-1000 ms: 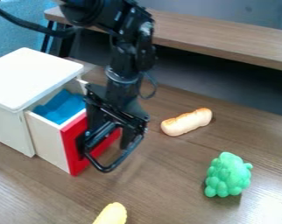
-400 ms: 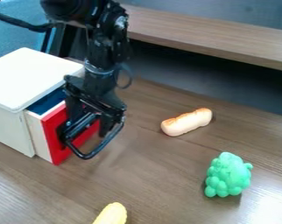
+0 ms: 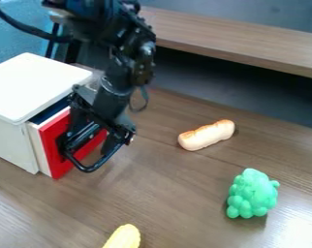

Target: Close the drawer

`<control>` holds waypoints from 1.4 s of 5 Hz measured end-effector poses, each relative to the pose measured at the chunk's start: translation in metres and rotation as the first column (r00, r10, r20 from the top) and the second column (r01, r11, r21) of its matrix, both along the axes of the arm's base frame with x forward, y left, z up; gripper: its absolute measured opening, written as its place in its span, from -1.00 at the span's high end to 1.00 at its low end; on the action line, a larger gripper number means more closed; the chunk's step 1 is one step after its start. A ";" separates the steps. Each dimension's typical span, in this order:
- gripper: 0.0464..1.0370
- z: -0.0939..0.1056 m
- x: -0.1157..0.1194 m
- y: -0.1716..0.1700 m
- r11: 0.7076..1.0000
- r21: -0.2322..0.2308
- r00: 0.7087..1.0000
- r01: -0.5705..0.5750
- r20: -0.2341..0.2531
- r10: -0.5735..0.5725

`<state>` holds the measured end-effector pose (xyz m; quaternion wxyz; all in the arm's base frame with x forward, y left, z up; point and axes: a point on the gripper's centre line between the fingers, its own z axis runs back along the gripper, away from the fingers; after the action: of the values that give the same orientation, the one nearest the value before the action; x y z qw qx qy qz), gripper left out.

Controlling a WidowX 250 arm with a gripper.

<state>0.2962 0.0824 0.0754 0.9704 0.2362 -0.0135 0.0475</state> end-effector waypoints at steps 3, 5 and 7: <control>-0.92 0.000 -0.003 0.007 1.000 -0.008 1.000 -0.024 -0.011 0.024; -0.92 0.005 -0.004 0.026 0.998 -0.030 0.998 -0.063 -0.010 0.063; -0.92 0.008 -0.004 0.035 0.996 -0.044 0.997 -0.072 -0.011 0.072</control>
<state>0.2924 0.1172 0.0834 0.9732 0.2151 0.0008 0.0815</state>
